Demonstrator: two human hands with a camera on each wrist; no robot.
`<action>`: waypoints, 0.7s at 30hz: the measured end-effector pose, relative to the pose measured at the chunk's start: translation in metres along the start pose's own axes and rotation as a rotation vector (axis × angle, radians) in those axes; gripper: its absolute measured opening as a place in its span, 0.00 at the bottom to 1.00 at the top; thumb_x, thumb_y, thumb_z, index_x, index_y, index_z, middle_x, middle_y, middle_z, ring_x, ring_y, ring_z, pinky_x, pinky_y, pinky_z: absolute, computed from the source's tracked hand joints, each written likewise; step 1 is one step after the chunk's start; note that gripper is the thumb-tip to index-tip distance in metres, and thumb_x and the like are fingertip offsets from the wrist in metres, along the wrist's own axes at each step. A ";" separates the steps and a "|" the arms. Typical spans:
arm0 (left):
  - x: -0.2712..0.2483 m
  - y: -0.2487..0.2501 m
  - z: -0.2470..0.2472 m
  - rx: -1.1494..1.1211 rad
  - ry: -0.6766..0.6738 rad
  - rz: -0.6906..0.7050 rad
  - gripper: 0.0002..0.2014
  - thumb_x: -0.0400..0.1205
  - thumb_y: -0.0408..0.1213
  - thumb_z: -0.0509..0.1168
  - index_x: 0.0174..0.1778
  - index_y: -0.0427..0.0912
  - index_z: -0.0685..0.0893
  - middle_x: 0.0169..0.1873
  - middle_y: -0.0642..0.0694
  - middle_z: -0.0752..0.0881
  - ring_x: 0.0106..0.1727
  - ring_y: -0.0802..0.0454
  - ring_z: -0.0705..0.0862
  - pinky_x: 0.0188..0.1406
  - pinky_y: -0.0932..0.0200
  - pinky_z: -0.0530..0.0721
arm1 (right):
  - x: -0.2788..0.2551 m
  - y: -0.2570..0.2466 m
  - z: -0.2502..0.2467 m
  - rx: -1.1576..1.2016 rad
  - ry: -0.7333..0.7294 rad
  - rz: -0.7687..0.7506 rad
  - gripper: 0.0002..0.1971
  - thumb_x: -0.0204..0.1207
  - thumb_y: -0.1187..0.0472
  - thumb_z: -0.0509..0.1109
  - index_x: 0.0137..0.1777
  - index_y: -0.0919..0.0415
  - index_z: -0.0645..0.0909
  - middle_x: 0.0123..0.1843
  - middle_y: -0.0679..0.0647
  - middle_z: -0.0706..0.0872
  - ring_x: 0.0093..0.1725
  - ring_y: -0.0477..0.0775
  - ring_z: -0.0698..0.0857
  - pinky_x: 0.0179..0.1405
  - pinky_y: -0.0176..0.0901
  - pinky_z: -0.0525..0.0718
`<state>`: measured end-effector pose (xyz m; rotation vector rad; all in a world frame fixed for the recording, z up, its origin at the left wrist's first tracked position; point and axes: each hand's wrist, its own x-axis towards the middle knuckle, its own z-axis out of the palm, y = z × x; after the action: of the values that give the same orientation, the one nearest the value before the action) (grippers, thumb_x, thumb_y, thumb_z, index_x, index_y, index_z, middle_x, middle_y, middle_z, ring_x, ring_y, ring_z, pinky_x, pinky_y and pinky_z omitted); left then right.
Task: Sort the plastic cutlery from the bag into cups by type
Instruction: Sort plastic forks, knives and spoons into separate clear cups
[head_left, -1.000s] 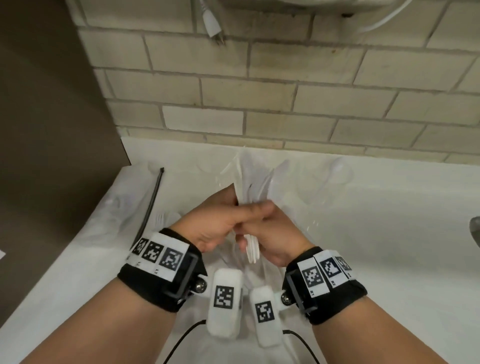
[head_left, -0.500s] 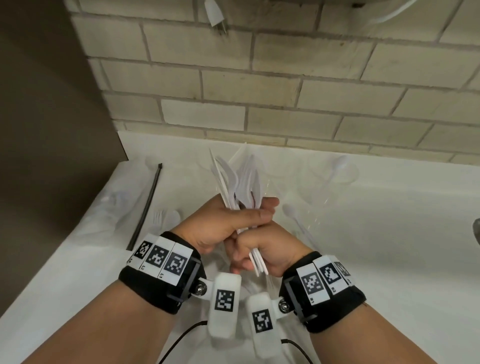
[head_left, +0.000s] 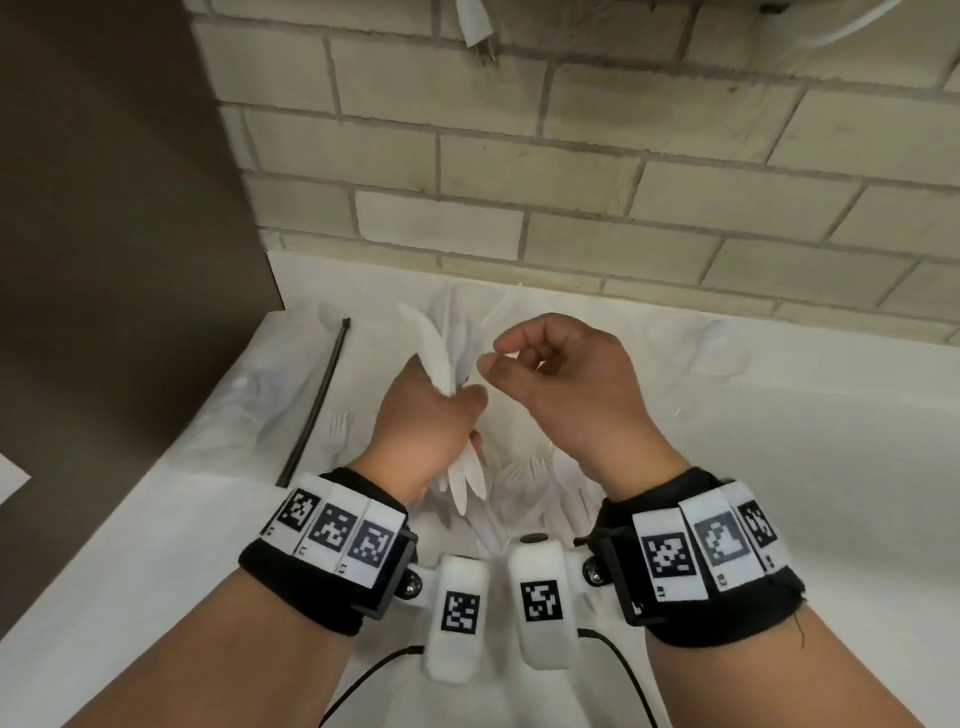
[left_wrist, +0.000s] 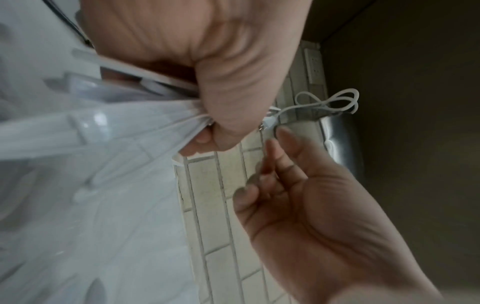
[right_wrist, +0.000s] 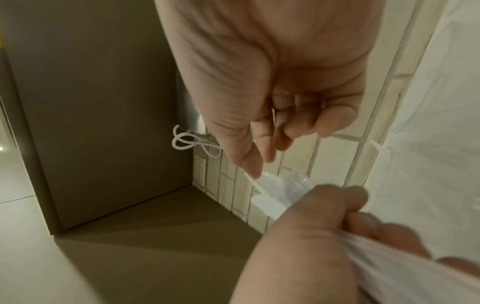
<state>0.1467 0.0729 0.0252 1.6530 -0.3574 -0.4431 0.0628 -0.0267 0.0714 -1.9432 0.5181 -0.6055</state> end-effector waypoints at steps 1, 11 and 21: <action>-0.001 -0.001 0.001 0.037 -0.016 0.005 0.09 0.77 0.36 0.66 0.52 0.41 0.82 0.35 0.42 0.86 0.25 0.47 0.86 0.25 0.51 0.87 | 0.001 -0.002 0.002 0.021 -0.018 0.001 0.07 0.67 0.54 0.81 0.44 0.50 0.86 0.31 0.42 0.80 0.26 0.38 0.75 0.34 0.30 0.76; -0.015 0.001 0.004 0.067 -0.263 0.167 0.15 0.71 0.22 0.69 0.49 0.42 0.81 0.29 0.46 0.84 0.27 0.49 0.86 0.30 0.53 0.87 | 0.007 0.001 0.014 0.045 -0.085 0.060 0.07 0.70 0.59 0.78 0.39 0.63 0.86 0.30 0.54 0.86 0.30 0.55 0.86 0.44 0.58 0.89; -0.014 -0.009 0.001 -0.486 -0.507 -0.139 0.29 0.81 0.55 0.57 0.71 0.36 0.74 0.46 0.46 0.89 0.43 0.43 0.88 0.54 0.41 0.84 | 0.010 0.012 0.003 0.054 -0.090 0.048 0.11 0.80 0.59 0.68 0.45 0.69 0.82 0.42 0.69 0.87 0.42 0.69 0.87 0.48 0.67 0.86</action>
<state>0.1340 0.0794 0.0177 1.0802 -0.4646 -0.9786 0.0717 -0.0354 0.0610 -1.8925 0.4856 -0.4947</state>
